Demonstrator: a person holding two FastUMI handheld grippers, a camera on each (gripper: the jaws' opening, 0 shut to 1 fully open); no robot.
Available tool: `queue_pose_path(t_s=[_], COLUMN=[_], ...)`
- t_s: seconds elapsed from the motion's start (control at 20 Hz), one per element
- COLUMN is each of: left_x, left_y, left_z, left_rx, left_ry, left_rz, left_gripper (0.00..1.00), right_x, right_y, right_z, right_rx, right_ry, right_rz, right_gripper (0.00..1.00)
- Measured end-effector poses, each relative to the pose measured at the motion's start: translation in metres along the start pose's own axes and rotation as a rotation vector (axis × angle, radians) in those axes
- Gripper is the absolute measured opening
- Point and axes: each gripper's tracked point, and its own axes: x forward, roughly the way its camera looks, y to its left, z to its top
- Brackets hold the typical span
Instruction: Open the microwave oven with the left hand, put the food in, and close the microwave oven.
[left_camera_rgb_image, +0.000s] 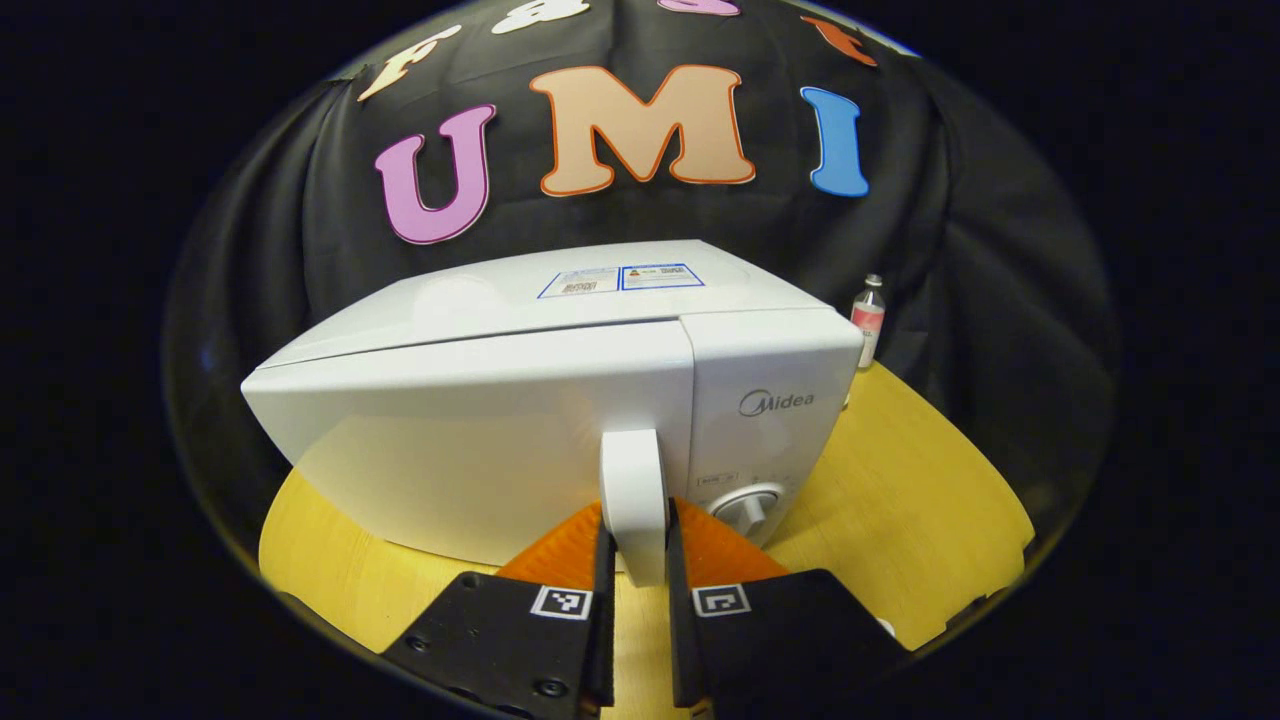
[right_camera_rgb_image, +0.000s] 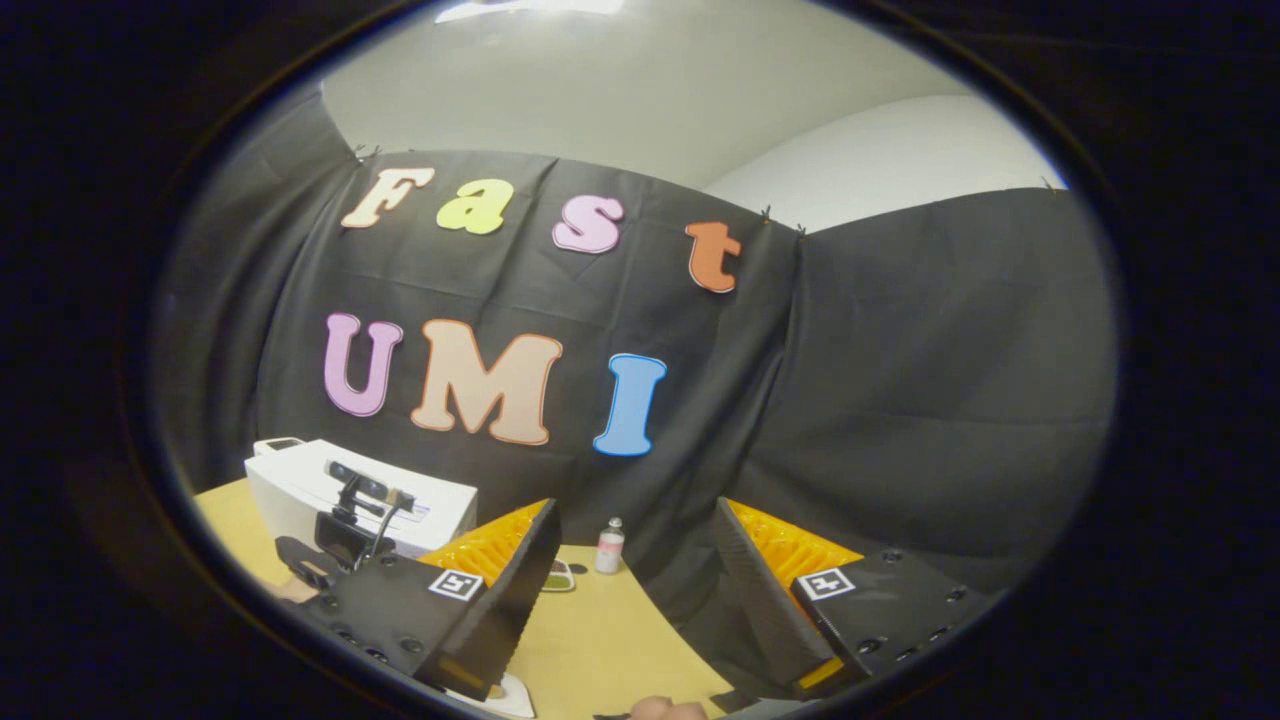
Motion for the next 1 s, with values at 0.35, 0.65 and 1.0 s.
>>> queue_pose_path(t_s=[0.35, 0.65, 1.0], left_x=[-0.001, -0.037, -0.133], left_y=[-0.001, 0.002, 0.04], left_z=[0.0, -0.017, -0.073], left_rx=[-0.014, -0.031, -0.036], left_ry=[0.016, 0.015, 0.029], left_rz=[-0.046, -0.071, -0.117], left_gripper=[0.05, 0.04, 0.04], right_x=[-0.001, 0.006, 0.009], right_y=[0.012, 0.02, 0.058], right_z=[0.003, 0.006, -0.005], right_rx=[0.016, 0.04, 0.073], right_ry=[-0.011, -0.02, 0.01], right_rz=[0.049, 0.084, 0.184], right_gripper=[0.98, 0.97, 0.98])
